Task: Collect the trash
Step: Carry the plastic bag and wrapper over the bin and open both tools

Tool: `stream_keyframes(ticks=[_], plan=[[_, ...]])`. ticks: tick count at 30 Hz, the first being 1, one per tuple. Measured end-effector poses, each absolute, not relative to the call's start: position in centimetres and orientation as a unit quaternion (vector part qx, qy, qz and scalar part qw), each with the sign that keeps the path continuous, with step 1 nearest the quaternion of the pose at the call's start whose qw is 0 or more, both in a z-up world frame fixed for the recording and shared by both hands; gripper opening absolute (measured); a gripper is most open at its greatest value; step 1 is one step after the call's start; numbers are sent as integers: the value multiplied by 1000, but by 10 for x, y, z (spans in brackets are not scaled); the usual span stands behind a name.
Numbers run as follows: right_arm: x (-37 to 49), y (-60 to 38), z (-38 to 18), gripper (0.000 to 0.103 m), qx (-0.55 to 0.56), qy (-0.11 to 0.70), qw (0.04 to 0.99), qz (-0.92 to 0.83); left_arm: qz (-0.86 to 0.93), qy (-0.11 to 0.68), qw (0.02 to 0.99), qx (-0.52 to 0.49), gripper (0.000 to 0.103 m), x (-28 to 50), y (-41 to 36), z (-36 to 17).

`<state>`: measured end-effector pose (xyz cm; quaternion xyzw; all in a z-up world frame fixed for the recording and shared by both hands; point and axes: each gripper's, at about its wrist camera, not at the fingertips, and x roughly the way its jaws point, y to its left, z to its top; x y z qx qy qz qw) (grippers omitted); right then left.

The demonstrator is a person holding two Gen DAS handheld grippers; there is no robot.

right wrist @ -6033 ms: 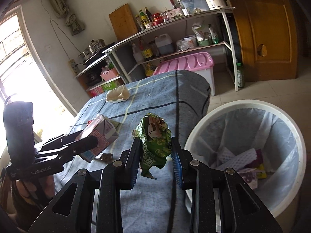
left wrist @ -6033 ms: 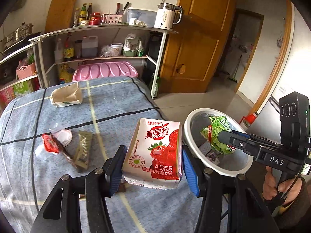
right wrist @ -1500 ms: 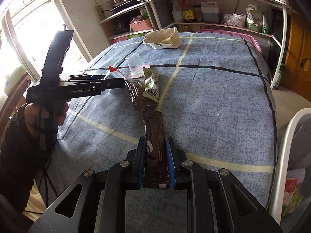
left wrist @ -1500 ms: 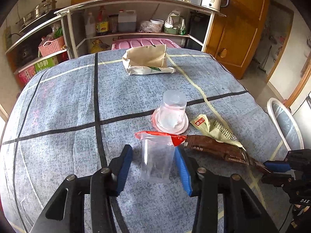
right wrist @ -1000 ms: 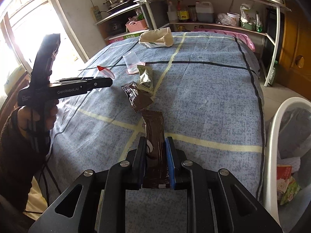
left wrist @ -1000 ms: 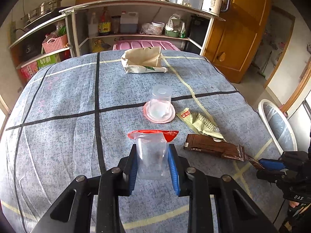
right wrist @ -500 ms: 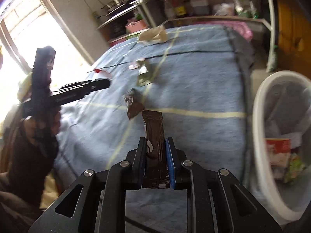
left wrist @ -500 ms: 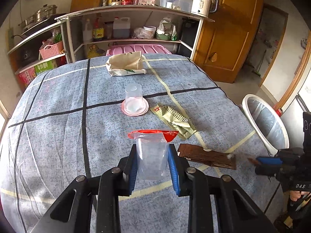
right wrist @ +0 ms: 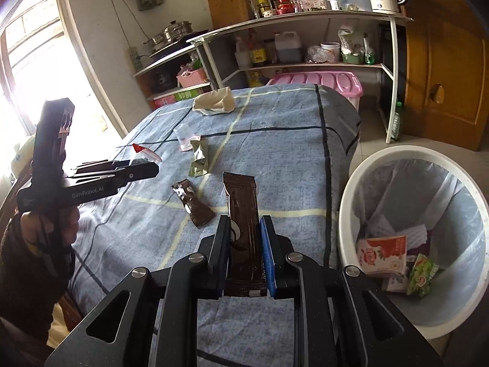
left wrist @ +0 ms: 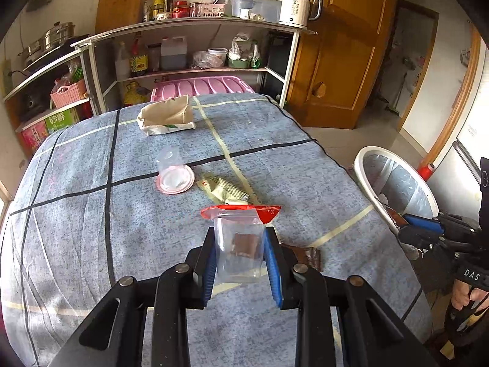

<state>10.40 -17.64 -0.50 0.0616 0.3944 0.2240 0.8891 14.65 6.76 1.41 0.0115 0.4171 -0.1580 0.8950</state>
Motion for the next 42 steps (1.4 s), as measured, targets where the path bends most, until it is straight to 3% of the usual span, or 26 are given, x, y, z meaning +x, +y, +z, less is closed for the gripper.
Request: stream_keyframes(ticks=[17,30,39,42], plan=[[88,-273,14,21,107,365,915,136,-250,391,885,31,30,138,-61,40],[96,-336,1,21,116,381,915,66,-320,405,855,46,30,147,-158,25],[115,-347,-21,22,78,416,905,36,-320,425,846,47,33,160,-184,8],[115,-347,-24,46,74,417,905,29,-317,427,845,51,49,162,-183,6]])
